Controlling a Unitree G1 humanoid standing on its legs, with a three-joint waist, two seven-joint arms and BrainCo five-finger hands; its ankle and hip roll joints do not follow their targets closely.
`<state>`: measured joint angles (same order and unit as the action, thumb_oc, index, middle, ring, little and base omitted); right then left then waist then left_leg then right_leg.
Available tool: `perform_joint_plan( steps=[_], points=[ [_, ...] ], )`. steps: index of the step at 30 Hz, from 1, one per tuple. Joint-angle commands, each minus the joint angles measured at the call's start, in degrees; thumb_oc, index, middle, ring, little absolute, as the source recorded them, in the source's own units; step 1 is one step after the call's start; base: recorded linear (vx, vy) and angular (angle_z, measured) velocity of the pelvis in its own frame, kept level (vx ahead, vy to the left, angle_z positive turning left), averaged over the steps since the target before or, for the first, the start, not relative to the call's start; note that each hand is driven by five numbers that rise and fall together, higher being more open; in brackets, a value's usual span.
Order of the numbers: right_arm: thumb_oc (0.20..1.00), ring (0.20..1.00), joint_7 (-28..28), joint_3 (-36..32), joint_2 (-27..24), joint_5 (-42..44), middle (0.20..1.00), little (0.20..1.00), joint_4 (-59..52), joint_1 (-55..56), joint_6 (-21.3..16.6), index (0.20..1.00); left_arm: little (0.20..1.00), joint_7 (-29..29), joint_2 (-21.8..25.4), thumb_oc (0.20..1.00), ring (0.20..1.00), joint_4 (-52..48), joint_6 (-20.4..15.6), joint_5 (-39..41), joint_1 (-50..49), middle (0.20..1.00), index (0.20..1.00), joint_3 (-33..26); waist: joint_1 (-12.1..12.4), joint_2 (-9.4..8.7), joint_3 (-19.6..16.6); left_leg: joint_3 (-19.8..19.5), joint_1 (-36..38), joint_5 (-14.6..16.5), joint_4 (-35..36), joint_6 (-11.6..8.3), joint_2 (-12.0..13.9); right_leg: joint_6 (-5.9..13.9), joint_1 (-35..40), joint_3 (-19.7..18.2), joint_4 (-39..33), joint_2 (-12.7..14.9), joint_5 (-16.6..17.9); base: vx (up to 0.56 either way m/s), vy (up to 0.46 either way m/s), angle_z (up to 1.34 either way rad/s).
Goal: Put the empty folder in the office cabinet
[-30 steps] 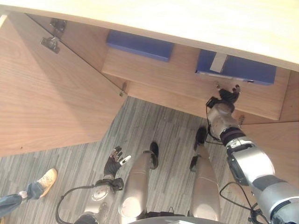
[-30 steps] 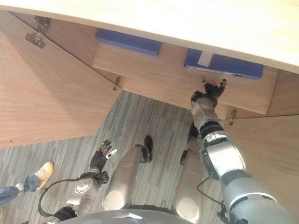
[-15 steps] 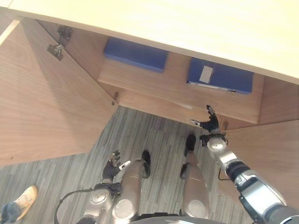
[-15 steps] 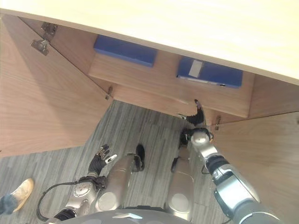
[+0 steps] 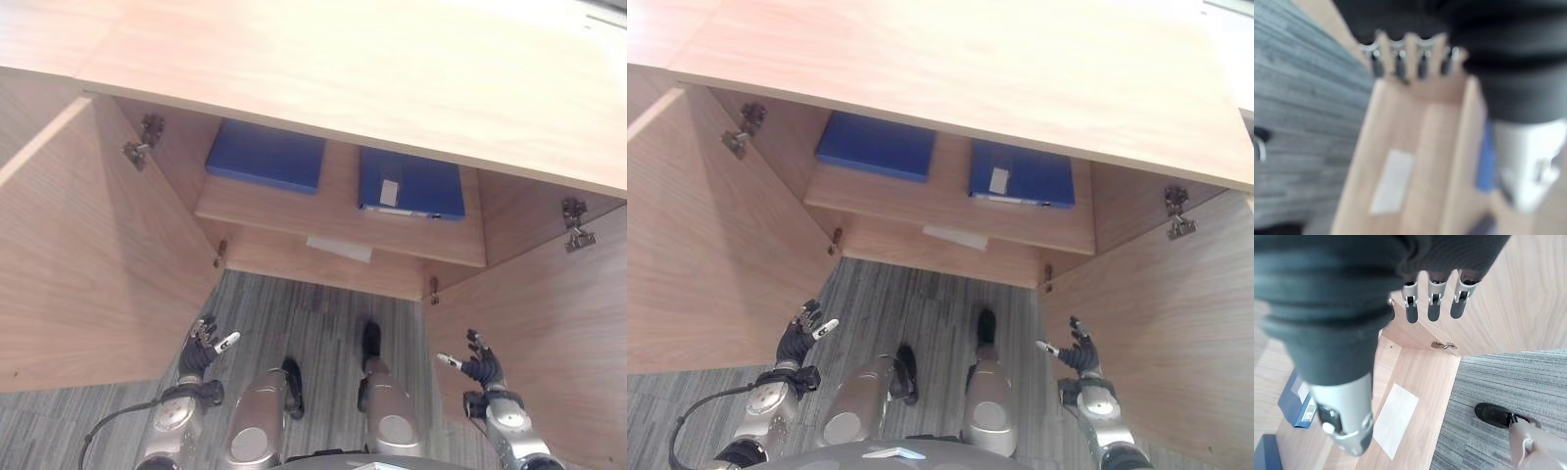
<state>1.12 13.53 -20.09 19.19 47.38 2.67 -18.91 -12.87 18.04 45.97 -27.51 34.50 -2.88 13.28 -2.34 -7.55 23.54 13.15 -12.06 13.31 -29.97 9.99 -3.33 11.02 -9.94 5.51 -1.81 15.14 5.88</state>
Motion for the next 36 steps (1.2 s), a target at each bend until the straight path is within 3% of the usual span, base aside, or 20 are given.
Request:
perform_joint_plan(
  steps=[1,6,8,12,17,21,23,27,30,33,36],
  points=[
    [1.000,1.000,-1.0,0.3,-4.0,0.0,1.000,1.000,-2.0,-4.1,-3.5,1.000,1.000,-0.3,2.5,1.000,1.000,-5.6,0.4,-4.2,-3.1,1.000,1.000,-0.7,2.1,1.87,0.1,-4.8,11.4,4.5,6.8,-5.41,0.5,1.73,-5.3,2.2,-3.2,-1.8,10.9,-0.01,0.211,-0.32],
    [1.000,1.000,-2.6,0.3,-2.5,-3.8,1.000,1.000,-3.6,-1.5,-2.2,1.000,1.000,0.1,2.4,1.000,1.000,-4.8,1.8,-4.3,-5.5,1.000,1.000,-1.0,1.5,2.55,-2.9,-1.1,16.1,-2.4,18.9,-6.07,2.2,1.82,-1.0,4.4,0.3,-0.6,14.3,-0.04,0.109,-0.43],
    [1.000,1.000,-3.2,0.3,-2.4,-4.8,1.000,1.000,-3.9,-1.3,-2.1,1.000,1.000,0.1,2.3,1.000,1.000,-4.9,2.0,-3.6,-5.7,1.000,1.000,-1.2,1.5,2.69,-3.4,-0.8,16.4,-3.2,20.1,-6.20,2.6,1.91,-0.7,4.2,1.5,-0.2,14.5,-0.07,0.010,-0.35],
    [1.000,1.000,-0.2,2.4,-1.3,-9.0,1.000,1.000,-5.9,-0.6,-0.2,1.000,1.000,0.9,2.7,1.000,1.000,-4.8,3.7,-2.5,-6.4,1.000,1.000,-3.0,3.0,3.99,-6.5,0.5,15.7,-8.2,26.0,-6.61,6.1,1.61,3.0,3.5,9.3,2.0,13.0,-0.15,-0.074,-0.38],
    [1.000,1.000,4.5,2.9,-0.2,-11.1,1.000,1.000,-4.5,-0.6,-1.1,1.000,1.000,0.4,2.5,1.000,1.000,-1.6,2.6,-3.1,-6.0,1.000,1.000,-4.4,4.1,5.06,-7.8,1.1,14.6,-10.3,27.6,-6.34,7.9,0.51,7.2,4.7,12.5,2.7,9.2,-0.11,-0.103,-0.39],
    [1.000,1.000,11.7,1.6,1.3,-10.3,1.000,1.000,-1.7,0.5,-3.5,1.000,1.000,-0.4,1.9,1.000,1.000,2.1,0.4,-2.0,-5.4,1.000,1.000,-5.5,3.8,5.38,-9.0,1.8,15.9,-11.5,30.2,-6.97,8.6,1.22,9.1,5.4,11.6,2.4,8.5,-0.04,-0.197,-0.50],
    [1.000,1.000,15.6,-0.3,1.7,-8.9,1.000,1.000,-2.3,1.6,-4.1,1.000,1.000,-0.2,1.1,1.000,1.000,2.5,0.3,-0.6,-5.9,1.000,1.000,-7.1,2.7,5.70,-9.5,3.4,17.2,-12.3,31.0,-8.53,9.5,0.83,10.3,6.7,7.4,0.3,4.9,-0.01,-0.123,-0.50],
    [1.000,1.000,19.1,-1.8,2.0,-7.6,1.000,1.000,-3.6,2.9,-3.8,1.000,1.000,0.3,0.2,1.000,1.000,2.7,0.6,-0.1,-6.2,1.000,1.000,-7.9,1.7,6.12,-10.0,4.6,17.4,-12.9,31.2,-9.63,10.3,0.48,10.6,6.9,5.5,-0.9,2.6,-0.03,-0.068,-0.39],
    [1.000,1.000,28.5,-5.7,3.2,-8.8,1.000,1.000,-5.2,5.5,-3.9,1.000,1.000,0.1,-1.9,1.000,1.000,3.9,0.6,0.7,-6.8,1.000,1.000,-8.6,-0.7,6.89,-10.8,6.3,18.3,-14.0,32.4,-11.05,10.6,0.00,11.1,6.3,3.2,-2.5,0.6,-0.03,-0.027,-0.60],
    [1.000,1.000,29.1,-7.7,3.4,-5.9,1.000,1.000,-3.4,5.4,-4.8,1.000,1.000,-0.4,-2.5,1.000,1.000,5.2,-0.2,0.5,-6.7,1.000,1.000,-8.2,-1.1,7.31,-11.0,6.8,19.2,-14.5,33.3,-11.65,10.6,-0.46,12.0,6.7,1.6,-2.8,0.8,0.01,-0.025,-0.19],
    [1.000,1.000,26.3,-10.1,3.2,-3.5,1.000,1.000,0.2,4.0,-6.2,1.000,1.000,-0.9,-2.4,1.000,1.000,6.1,-0.4,-0.1,-6.7,1.000,1.000,-7.6,-0.8,7.71,-11.6,6.5,20.2,-15.0,34.4,-12.28,10.7,-0.91,13.6,7.7,-0.3,-3.3,1.1,0.05,-0.096,-0.12]
  ],
)
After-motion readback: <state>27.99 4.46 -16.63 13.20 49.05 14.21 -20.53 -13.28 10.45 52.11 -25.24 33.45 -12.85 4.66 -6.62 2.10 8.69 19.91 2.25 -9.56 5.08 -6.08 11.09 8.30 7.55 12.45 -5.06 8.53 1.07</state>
